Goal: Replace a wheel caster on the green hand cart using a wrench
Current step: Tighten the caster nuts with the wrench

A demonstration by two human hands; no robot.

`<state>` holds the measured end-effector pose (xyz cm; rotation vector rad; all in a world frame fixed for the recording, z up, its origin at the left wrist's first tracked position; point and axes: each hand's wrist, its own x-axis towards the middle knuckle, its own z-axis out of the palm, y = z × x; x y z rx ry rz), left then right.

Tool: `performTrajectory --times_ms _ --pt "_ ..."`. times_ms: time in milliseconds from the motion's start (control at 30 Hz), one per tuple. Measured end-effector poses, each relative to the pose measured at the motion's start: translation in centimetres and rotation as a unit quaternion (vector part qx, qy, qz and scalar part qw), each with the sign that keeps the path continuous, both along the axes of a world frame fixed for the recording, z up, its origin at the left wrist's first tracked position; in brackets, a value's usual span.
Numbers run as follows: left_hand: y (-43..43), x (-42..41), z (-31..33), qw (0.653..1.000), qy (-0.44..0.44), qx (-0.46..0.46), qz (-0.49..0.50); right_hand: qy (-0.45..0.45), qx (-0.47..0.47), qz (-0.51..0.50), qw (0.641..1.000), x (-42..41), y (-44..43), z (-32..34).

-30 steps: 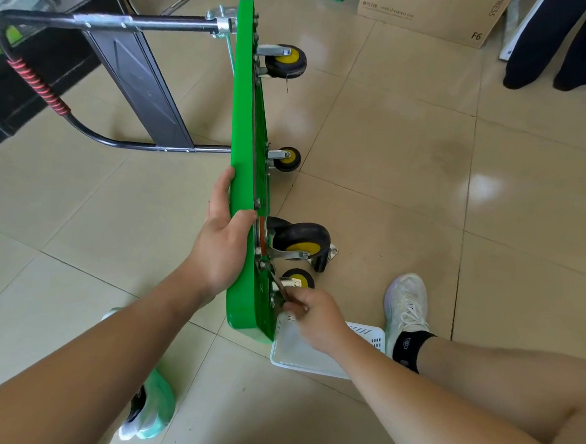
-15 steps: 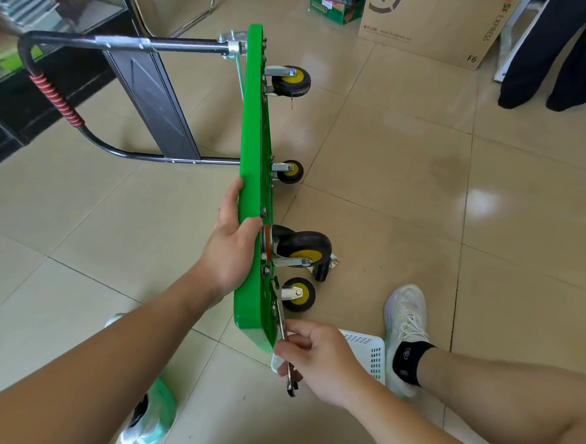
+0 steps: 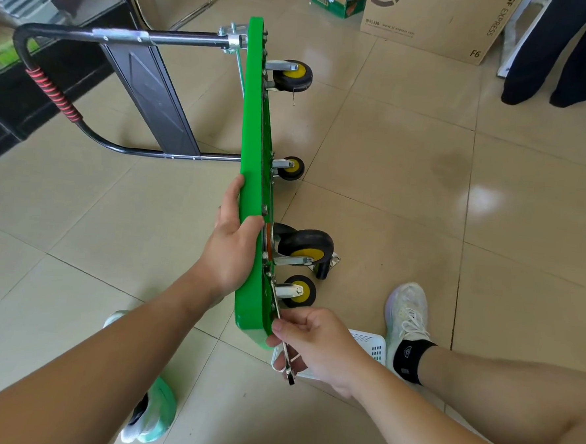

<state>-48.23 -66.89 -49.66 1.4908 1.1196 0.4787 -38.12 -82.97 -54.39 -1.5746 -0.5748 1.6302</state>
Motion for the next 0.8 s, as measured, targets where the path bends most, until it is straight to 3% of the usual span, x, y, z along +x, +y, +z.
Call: performTrajectory --times_ms 167,367,467,567,800 --pt "-0.1 0.1 -0.1 1.000 -0.002 0.004 -0.001 -0.023 -0.001 0.034 0.999 0.2 0.8 -1.5" --pt "0.0 0.1 -0.4 1.000 -0.009 0.009 0.002 -0.191 0.012 0.059 0.980 1.0 3.6 -6.4" --pt "0.0 0.2 -0.5 1.000 -0.008 0.013 0.002 -0.229 0.043 0.042 0.971 1.3 4.5 -9.2" --pt "0.1 0.1 -0.4 1.000 -0.001 0.018 0.000 -0.288 0.047 0.055 0.955 1.8 3.3 -7.8" --pt "0.0 0.1 0.0 1.000 0.003 0.012 -0.005 -0.150 -0.044 0.042 0.987 1.1 -0.6 -3.5"
